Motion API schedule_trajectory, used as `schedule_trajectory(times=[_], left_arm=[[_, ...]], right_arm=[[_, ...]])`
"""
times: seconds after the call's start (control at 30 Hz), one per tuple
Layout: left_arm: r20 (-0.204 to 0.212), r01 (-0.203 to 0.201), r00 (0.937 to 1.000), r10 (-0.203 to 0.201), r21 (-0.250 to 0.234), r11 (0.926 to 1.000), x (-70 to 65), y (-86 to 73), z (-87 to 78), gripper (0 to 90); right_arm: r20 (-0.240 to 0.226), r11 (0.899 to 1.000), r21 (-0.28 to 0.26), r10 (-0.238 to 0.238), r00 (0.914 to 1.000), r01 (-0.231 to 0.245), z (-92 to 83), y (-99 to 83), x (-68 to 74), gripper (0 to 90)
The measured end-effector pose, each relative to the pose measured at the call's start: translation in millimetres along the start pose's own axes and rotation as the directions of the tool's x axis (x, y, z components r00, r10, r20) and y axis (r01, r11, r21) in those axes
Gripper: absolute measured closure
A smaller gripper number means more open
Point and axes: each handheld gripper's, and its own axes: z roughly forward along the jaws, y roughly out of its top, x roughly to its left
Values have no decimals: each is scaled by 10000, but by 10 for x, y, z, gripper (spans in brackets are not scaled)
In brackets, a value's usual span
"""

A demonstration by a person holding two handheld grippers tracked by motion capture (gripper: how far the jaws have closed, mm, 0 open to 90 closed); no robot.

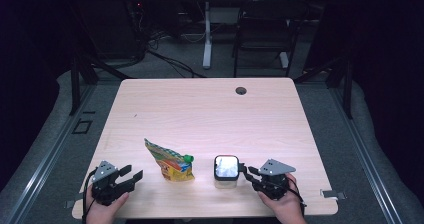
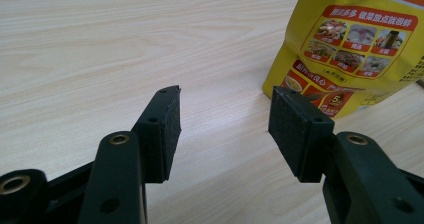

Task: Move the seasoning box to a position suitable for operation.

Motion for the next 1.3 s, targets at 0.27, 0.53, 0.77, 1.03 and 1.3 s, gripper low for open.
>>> schedule_trajectory(times=[0.27, 0.53, 0.77, 1.03, 1.3], left_arm=[[18, -31, 10000, 31, 43, 10000, -2, -1, 13, 469], [34, -7, 10000, 7, 25, 10000, 6, -4, 0, 469], [23, 27, 10000, -27, 3, 10000, 14, -1, -2, 469], [34, 19, 10000, -20, 13, 10000, 11, 1, -4, 469], [28, 45, 10000, -45, 23, 10000, 10, 3, -9, 469]], right_arm=[[187, 10000, 54, 77, 9998, -78, 125, 46, -38, 759], [735, 9977, 235, -653, 9952, 638, 235, 67, 55, 793], [451, 9970, 184, -756, 9961, 748, 234, 63, 62, 791], [35, 9983, 254, -519, 9986, 518, 199, 54, 75, 728], [-91, 9992, 321, -214, 9997, 217, 44, 28, 50, 651]])
